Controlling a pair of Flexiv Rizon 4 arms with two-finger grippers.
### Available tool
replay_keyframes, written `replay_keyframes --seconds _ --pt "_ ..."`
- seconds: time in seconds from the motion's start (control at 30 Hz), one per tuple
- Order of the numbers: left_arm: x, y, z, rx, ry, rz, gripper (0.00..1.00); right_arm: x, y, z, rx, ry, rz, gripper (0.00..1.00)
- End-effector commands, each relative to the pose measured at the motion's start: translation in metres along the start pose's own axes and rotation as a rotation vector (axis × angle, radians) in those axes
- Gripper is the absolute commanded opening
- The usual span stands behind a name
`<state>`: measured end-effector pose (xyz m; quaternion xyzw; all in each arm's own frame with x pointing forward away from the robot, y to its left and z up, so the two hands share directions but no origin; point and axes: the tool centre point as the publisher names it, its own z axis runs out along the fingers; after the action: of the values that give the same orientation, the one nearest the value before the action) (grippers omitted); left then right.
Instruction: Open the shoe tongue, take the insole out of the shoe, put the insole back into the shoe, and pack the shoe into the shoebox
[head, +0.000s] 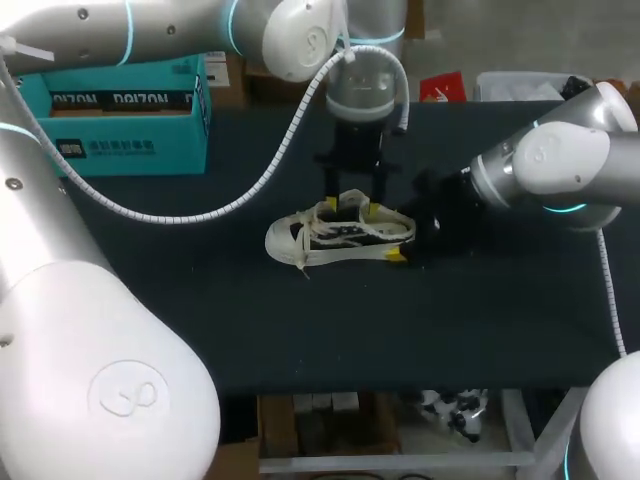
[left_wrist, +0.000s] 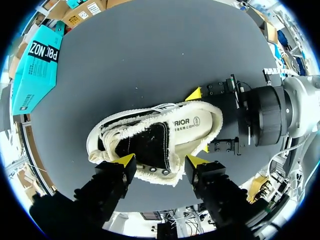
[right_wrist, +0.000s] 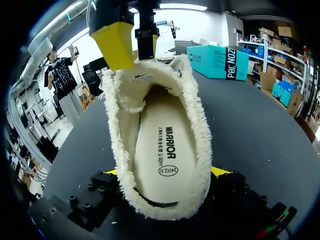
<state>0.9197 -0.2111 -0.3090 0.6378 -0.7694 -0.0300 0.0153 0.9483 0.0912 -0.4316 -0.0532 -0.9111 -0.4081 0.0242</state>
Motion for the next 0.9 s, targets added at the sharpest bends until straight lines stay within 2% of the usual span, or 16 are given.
replay_keyframes --seconds 0.03,0.07,0.1,0.2,0.27,0.33,0.4,0.73,0.9 --pt "0.007 -0.008 0.007 -0.02 -0.019 -0.006 0.57 -0.003 -0.005 0.011 -0.002 0.0 0.001 0.0" --pt "0.007 -0.008 0.008 -0.024 -0.022 -0.008 0.49 -0.003 -0.005 0.011 -0.002 0.0 0.001 0.0" --pt "0.007 -0.008 0.009 -0.027 -0.025 -0.008 0.45 -0.003 -0.005 0.011 -0.002 0.0 0.001 0.0" --pt "0.006 -0.006 0.012 -0.037 -0.044 -0.008 0.44 -0.003 -0.005 0.011 -0.002 0.0 0.001 0.0" --pt "0.003 -0.005 0.012 -0.038 -0.046 -0.009 0.34 -0.003 -0.005 0.011 -0.002 0.0 0.001 0.0" --pt "0.002 -0.004 0.012 -0.039 -0.053 -0.012 0.29 -0.003 -0.005 0.011 -0.002 0.0 0.001 0.0" --pt "-0.002 -0.004 0.011 -0.036 -0.049 -0.017 0.0 -0.003 -0.005 0.011 -0.002 0.0 0.001 0.0" --pt "-0.032 0.012 -0.004 0.033 0.049 -0.029 0.0 -0.003 -0.005 0.011 -0.002 0.0 0.001 0.0" --pt "-0.064 0.02 -0.012 0.097 0.192 -0.051 0.0 -0.003 -0.005 0.011 -0.002 0.0 0.001 0.0"
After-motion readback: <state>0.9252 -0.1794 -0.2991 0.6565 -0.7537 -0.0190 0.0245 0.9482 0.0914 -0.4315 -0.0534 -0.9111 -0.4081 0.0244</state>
